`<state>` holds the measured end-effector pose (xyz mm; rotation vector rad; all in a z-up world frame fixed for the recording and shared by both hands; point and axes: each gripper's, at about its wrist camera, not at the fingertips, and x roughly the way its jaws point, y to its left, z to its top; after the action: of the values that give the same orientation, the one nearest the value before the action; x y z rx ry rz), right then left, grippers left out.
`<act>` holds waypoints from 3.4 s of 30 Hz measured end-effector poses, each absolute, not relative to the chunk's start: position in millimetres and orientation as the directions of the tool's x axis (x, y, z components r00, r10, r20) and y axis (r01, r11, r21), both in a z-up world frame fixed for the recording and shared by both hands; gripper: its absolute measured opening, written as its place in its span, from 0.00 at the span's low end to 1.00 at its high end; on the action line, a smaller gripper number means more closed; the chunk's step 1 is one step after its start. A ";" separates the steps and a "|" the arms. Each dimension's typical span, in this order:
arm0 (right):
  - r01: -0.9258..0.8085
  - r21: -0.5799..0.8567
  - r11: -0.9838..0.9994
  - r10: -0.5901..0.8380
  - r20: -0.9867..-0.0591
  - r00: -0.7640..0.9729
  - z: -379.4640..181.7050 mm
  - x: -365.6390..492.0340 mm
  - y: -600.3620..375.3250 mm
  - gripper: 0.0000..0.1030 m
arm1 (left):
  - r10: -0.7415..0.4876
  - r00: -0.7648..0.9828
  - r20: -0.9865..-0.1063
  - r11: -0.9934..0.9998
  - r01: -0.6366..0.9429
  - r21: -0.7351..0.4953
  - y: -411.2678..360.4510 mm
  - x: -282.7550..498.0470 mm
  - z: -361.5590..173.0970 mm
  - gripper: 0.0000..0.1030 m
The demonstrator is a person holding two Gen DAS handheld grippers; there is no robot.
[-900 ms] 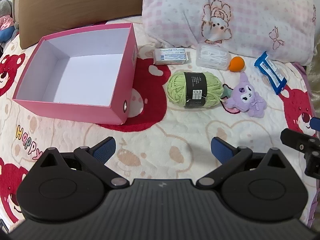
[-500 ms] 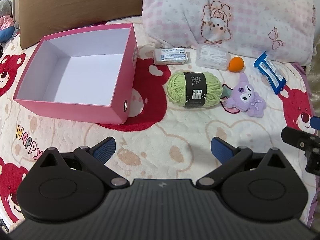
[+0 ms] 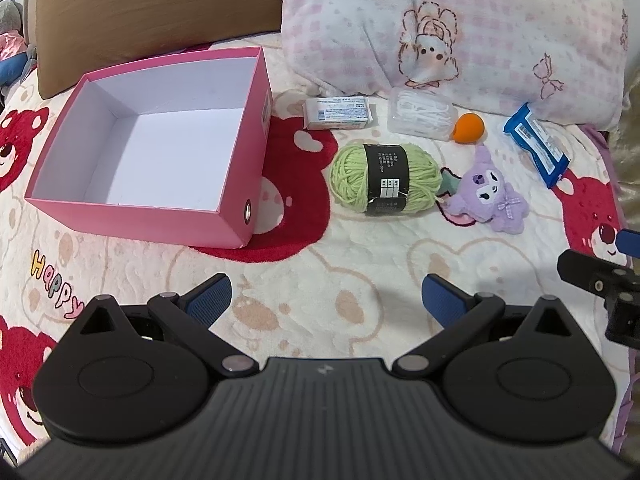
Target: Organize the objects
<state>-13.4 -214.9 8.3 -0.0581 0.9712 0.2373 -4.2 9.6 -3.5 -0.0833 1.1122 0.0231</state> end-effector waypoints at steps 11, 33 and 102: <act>-0.226 0.050 0.973 0.169 -0.819 0.549 9.6 -15.1 -212.1 0.84 | -0.023 0.443 -0.896 0.996 -0.063 -0.056 9.5 -4.5 -3.4 1.00; -0.229 0.047 0.972 0.169 -0.820 0.547 10.3 -14.9 -212.8 0.84 | -0.024 0.442 -0.896 0.996 -0.064 -0.059 10.6 -4.7 -3.6 1.00; -0.622 0.172 0.764 0.523 -0.730 0.440 -160.2 111.3 -162.4 0.82 | -0.268 0.486 -0.832 0.958 0.044 -0.283 4.1 129.7 -114.1 0.57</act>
<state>111.3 -162.4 -160.2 -0.1284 0.8590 0.7132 129.7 4.1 -114.1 -0.2361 1.0484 -0.1920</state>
